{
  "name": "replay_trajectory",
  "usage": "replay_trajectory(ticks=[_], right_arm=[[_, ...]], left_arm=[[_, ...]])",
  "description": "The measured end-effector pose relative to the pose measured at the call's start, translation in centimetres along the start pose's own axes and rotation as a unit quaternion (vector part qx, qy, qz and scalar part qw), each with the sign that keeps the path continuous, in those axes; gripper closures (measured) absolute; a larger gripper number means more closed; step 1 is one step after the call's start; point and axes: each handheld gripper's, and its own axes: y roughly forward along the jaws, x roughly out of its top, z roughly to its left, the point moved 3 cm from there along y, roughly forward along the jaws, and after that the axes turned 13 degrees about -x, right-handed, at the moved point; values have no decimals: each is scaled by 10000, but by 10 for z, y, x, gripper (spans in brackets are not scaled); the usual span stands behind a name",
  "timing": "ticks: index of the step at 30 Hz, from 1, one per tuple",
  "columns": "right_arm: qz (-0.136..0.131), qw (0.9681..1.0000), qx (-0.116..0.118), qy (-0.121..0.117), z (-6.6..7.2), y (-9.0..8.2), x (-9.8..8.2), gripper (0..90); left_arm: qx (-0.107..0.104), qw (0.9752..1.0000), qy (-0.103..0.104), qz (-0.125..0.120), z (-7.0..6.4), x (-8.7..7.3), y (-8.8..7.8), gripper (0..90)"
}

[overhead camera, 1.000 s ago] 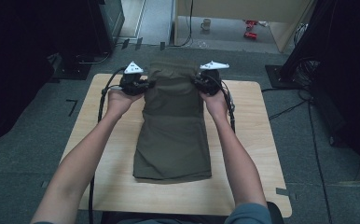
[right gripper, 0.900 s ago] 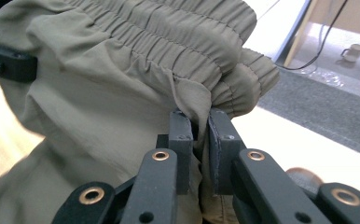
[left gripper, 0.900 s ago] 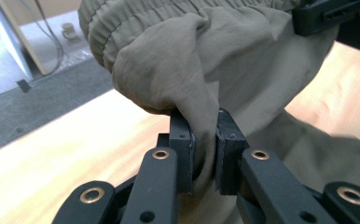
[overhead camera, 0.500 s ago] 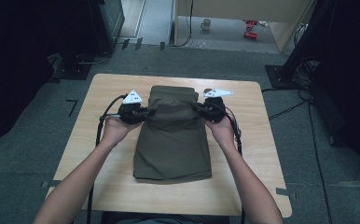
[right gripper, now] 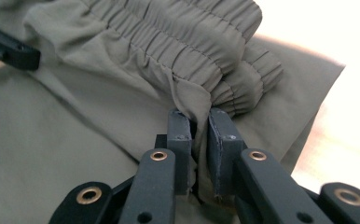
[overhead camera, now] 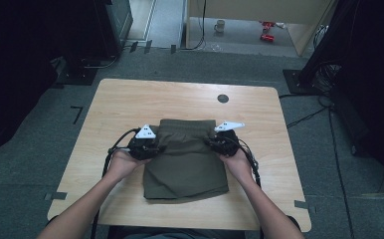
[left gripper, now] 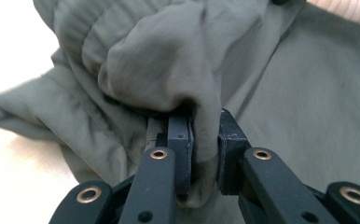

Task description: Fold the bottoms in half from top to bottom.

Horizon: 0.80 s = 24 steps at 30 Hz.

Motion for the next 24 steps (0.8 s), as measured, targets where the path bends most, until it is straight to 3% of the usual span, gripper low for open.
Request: replay_trajectory(ticks=[4, 5, 10, 13, 15, 20, 24], right_arm=[[225, 9997, -18, -137, 3, 5, -12, 807], [248, 9994, -50, -226, 3, 6, -14, 808], [255, 9995, -74, -192, 5, 12, -17, 809], [214, 9996, -76, -159, 6, 16, -16, 809], [179, 9996, -117, -168, 6, 19, -15, 809], [146, 9997, -126, -129, 5, 22, -14, 794], [202, 9998, -42, -4, 3, 19, -10, 685]], left_arm=[[-90, 9998, -143, 138, 6, -8, 7, 798], [-111, 9997, -181, 117, 8, -8, 8, 799], [-70, 9997, -223, 42, 20, -8, 8, 796], [-27, 9993, -357, -38, 30, -5, 9, 792], [-104, 9988, -462, -158, 35, -5, 10, 790], [-155, 9983, -526, -189, 36, -6, 8, 771], [-238, 9976, -611, -236, 33, -3, 4, 704]])
